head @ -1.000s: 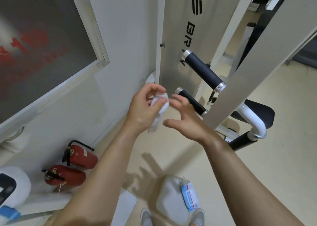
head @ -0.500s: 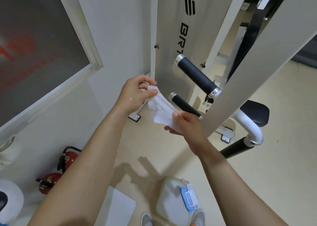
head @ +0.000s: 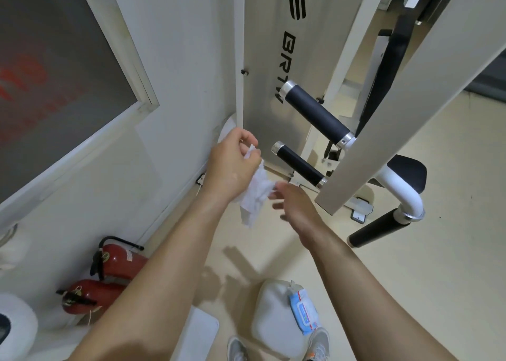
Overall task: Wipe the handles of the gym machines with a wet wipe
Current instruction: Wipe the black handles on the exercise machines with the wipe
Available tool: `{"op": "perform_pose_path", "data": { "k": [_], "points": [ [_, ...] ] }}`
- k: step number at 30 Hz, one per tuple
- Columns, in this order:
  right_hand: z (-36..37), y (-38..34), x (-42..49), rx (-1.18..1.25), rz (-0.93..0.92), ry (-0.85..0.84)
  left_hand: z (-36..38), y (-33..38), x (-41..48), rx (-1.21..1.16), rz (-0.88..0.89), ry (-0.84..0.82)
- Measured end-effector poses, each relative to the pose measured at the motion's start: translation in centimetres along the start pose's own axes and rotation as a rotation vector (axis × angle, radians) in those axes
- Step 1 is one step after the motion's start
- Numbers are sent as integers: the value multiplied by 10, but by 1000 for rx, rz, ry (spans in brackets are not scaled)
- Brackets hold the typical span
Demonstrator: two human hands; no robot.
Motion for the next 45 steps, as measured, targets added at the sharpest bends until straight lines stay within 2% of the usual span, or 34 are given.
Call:
{"op": "perform_pose_path", "data": {
  "k": [2,3,6,8,10,13,16,18,22,25,27,29,32,34,37,39,41,43,45],
  "points": [
    [6,-2,0,310,-33,-100,3,-1,-2,-15,6,-23],
    [7,-4,1,359,-48,-157,5,-2,-3,-56,-11,-45],
    [7,-9,2,245,-186,-271,4,-8,1,-283,-144,-101],
    [0,-9,6,361,-172,-251,-2,-18,8,-422,-261,-84],
    [-10,-12,10,415,-159,-122,-8,-32,15,-460,-326,-51],
    [-19,-31,17,241,-203,152,-5,-54,22,-455,-357,74],
    [-24,-62,22,-78,-378,461,15,-67,14,-414,-389,300],
    [-25,-73,32,-209,-447,541,41,-72,4,-450,-414,363],
    [-28,-75,55,-642,-293,646,99,-69,-10,-596,-545,374],
    [-38,-74,62,-581,-122,610,127,-68,-6,-650,-661,328],
    [-34,-77,54,-692,-134,552,137,-69,-2,-655,-794,263],
    [-30,-76,36,-750,-284,585,139,-71,0,-720,-892,253],
    [-25,-60,-7,-546,-482,531,137,-69,-11,-868,-963,225],
    [-27,-47,-46,-432,-628,544,141,-57,-15,-1042,-971,107],
    [-46,-41,-89,-463,-844,793,151,-24,-2,-1245,-938,-196],
    [-68,-44,-98,-473,-910,998,163,-8,14,-1402,-895,-356],
    [-89,-54,-97,-484,-833,1101,165,-2,23,-1425,-896,-343],
    [-105,-66,-90,-516,-678,1076,172,-13,28,-1395,-907,-196],
    [-116,-72,-75,-531,-538,1024,184,-15,20,-1425,-905,-178]
  ]
}}
Point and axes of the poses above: each hand's wrist, its own x-axis towards the middle knuckle, its own z-axis out of the palm, y = z × x, the point moved 4 cm from there along x, towards the middle knuckle, and after that the axes turned 3 degrees about -z, right-handed, at the moved point
